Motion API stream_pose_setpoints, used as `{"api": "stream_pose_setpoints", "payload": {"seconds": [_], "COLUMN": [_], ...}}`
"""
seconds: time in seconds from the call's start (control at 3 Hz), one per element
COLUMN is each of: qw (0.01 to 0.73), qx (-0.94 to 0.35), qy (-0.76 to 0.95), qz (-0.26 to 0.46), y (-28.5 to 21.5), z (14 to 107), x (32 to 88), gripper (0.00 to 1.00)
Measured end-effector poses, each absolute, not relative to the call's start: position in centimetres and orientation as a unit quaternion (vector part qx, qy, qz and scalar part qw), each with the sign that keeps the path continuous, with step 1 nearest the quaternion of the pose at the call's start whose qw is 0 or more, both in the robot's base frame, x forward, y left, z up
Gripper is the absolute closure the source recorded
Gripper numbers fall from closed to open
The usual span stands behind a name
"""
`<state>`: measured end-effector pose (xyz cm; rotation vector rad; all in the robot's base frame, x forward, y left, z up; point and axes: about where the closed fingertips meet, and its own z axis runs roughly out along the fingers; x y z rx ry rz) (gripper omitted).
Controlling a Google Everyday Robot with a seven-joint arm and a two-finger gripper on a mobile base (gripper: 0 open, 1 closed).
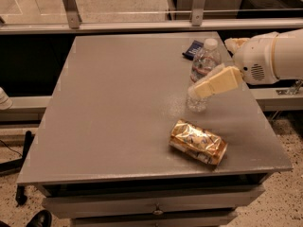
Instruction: Move water bottle near orange can
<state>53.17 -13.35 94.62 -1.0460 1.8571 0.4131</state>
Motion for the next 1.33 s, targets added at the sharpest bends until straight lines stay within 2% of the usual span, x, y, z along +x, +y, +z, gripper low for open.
{"api": "stream_pose_setpoints", "payload": {"seconds": [0.33,1.0,1.33], "qw": [0.481,0.584,0.587], "qx": [-0.416,-0.412,-0.425], "qy": [0.753,0.676,0.668], "qz": [0.169,0.18,0.169], "y": [-14.9,-20.7,-20.6], "z": [94.3,95.8,95.6], "x": [53.0,54.4,54.6], "gripper": [0.0,0.0,0.0]}}
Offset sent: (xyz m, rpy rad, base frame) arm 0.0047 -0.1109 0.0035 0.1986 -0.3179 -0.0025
